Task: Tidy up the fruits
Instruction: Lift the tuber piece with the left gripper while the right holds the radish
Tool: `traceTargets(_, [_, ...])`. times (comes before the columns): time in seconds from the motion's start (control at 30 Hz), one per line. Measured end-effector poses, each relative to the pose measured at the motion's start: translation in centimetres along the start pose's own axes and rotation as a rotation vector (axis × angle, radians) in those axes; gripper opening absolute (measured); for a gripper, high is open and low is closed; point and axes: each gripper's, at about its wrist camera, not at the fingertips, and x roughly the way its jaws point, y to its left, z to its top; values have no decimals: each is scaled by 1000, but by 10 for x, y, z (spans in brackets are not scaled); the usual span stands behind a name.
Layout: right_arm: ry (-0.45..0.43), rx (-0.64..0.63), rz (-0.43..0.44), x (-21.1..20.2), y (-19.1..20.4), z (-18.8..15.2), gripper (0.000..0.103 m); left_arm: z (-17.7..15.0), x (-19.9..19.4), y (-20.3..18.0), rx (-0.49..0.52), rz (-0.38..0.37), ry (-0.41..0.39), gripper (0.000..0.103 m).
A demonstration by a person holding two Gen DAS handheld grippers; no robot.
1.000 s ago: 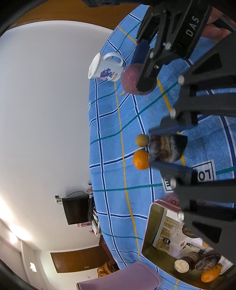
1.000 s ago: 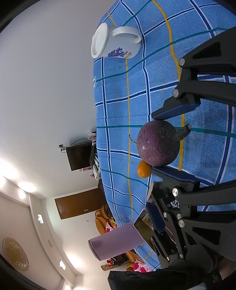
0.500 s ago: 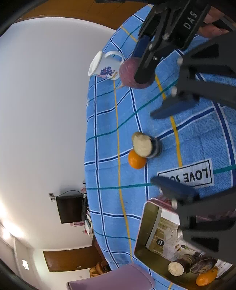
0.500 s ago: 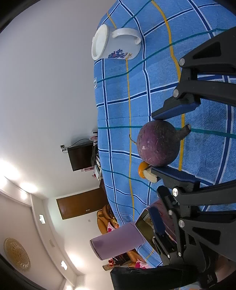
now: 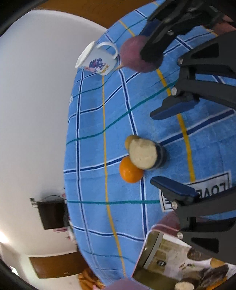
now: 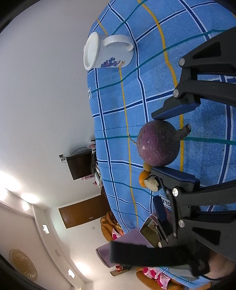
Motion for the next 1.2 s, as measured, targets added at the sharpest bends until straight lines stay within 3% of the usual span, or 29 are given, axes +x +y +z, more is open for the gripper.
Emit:
traceTargets(0.17, [10, 1, -1, 3, -1, 0, 54, 2, 7, 3, -14, -9, 22, 36])
traceTargets(0.53, [13, 4, 7, 4, -2, 0, 55, -8, -11, 2, 12, -12, -13, 27])
traceTargets(0.57, [11, -1, 8, 4, -1, 0, 55, -10, -14, 3, 17, -10, -20, 23])
traceTargets(0.6, [8, -6, 9, 3, 0, 0, 55, -12, -16, 2, 24, -17, -23, 6])
traceTargets(0.8, [7, -12, 10, 3, 1, 0, 55, -19, -23, 3, 32, -25, -10, 9])
traceTargets(0.9, [6, -9, 10, 2, 1, 0, 55, -19, -23, 4, 30, -20, -11, 25])
traceTargets(1.0, [7, -15, 8, 2, 2, 0, 55, -17, -21, 0, 35, -9, -19, 56])
traceTargets(1.03, [6, -14, 7, 2, 2, 0, 55, -16, -20, -1, 38, -10, -27, 60])
traceTargets(1.2, [13, 13, -5, 3, -3, 0, 55, -6, -4, -11, 75, 3, -2, 60])
